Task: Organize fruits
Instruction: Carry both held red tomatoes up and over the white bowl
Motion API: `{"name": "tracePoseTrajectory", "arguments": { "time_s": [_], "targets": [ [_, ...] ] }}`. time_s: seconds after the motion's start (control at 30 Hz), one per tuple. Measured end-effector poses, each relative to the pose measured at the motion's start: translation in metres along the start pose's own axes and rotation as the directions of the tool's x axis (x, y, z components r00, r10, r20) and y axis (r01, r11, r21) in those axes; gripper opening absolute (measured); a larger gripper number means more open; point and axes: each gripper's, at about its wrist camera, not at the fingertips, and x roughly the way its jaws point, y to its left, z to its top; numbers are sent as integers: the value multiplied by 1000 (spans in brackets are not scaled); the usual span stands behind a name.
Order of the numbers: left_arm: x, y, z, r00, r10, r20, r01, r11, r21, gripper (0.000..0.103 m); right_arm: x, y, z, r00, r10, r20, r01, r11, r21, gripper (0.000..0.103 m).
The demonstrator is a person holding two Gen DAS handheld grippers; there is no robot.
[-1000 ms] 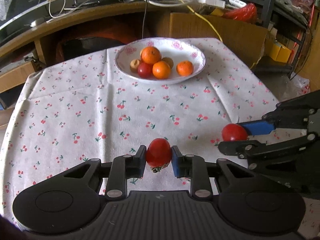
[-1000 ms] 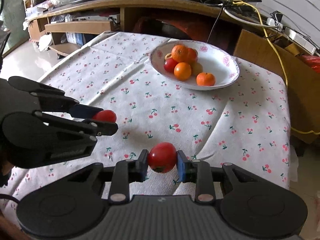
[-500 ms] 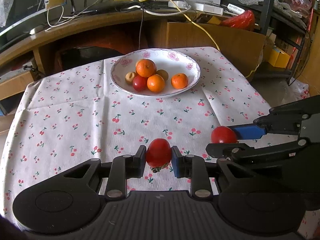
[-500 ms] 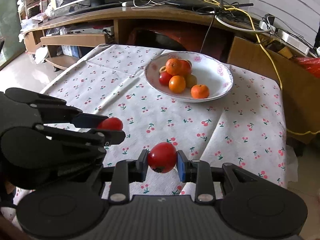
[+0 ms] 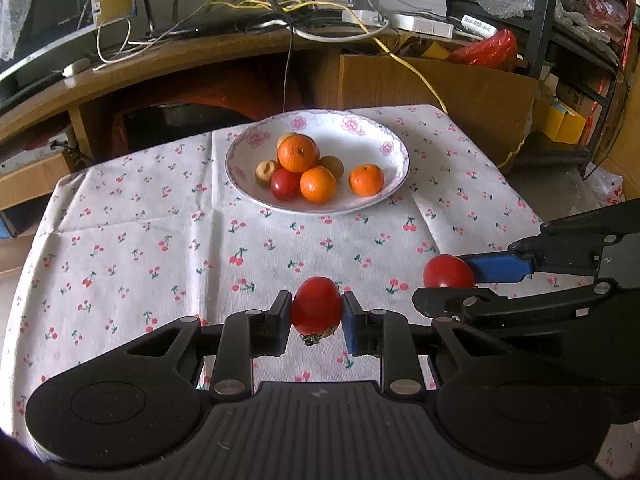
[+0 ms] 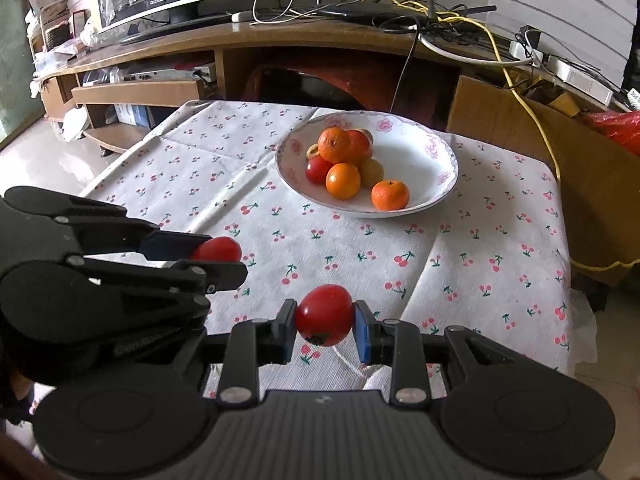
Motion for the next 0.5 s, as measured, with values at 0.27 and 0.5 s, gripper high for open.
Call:
{"name": "tracePoseTrajectory", "arguments": {
  "time_s": [0.27, 0.5],
  "targets": [
    [3, -3, 15, 1000, 0, 25, -1, 1000, 3, 32, 2, -11, 10, 1000, -18, 18, 17, 1000, 24, 49],
    [9, -1, 34, 999, 9, 50, -10, 1000, 12, 32, 5, -19, 25, 998, -32, 47, 30, 999, 38, 49]
  ]
}}
